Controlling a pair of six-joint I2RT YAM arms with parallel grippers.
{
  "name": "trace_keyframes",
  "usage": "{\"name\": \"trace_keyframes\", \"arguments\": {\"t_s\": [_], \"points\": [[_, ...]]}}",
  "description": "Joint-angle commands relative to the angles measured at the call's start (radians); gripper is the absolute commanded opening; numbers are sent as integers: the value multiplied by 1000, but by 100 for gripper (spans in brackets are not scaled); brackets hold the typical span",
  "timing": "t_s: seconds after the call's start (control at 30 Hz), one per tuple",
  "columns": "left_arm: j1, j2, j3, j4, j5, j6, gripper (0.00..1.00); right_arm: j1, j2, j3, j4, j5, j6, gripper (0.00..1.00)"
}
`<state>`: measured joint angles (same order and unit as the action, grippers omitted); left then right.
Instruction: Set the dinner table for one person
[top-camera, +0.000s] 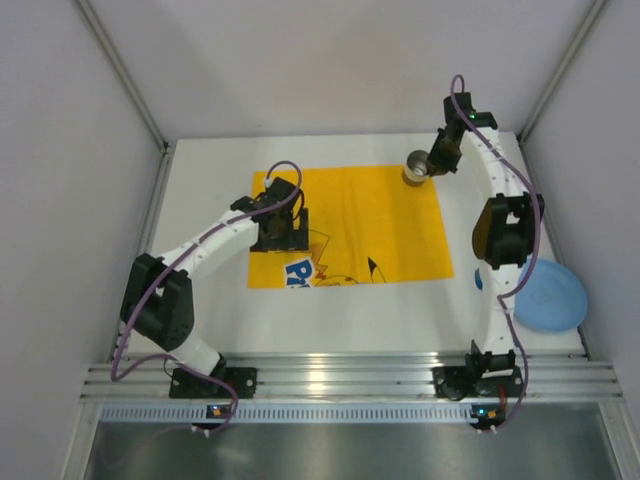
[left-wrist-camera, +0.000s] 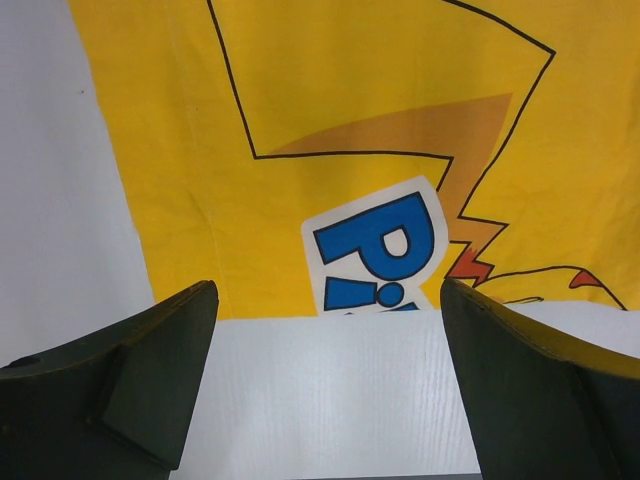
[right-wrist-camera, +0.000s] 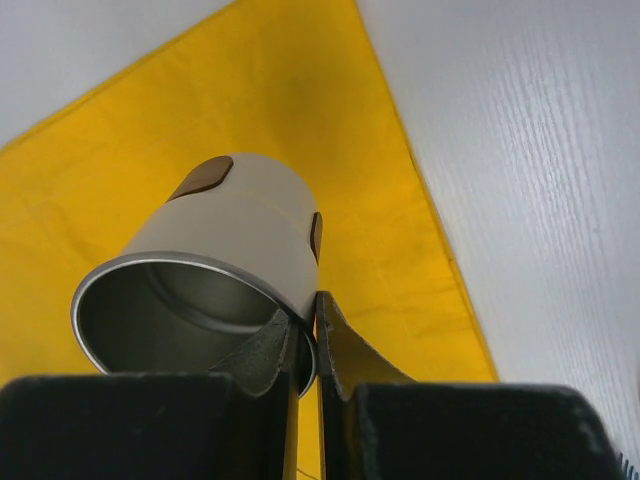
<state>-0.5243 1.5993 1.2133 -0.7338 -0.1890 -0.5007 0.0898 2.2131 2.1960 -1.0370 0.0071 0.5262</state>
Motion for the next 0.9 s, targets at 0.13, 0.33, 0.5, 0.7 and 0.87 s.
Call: {"name": "trace_keyframes", "arguments": {"t_s": [0.13, 0.33, 0.5, 0.7, 0.87], "points": [[17, -116, -32, -32, -43, 5, 98, 22, 126, 117, 38, 13, 64, 0], [38, -165, -60, -53, -75, 7, 98, 33, 169, 134, 48, -1, 61, 39], [56, -170, -58, -53, -66, 5, 99, 31, 132, 142, 49, -48, 35, 81], [58, -131, -38, -29, -4, 5, 98, -30, -90, -69, 49, 59, -61, 92], [53, -85, -37, 2, 88, 8, 98, -186, -338, -437, 84, 136, -88, 92]]}}
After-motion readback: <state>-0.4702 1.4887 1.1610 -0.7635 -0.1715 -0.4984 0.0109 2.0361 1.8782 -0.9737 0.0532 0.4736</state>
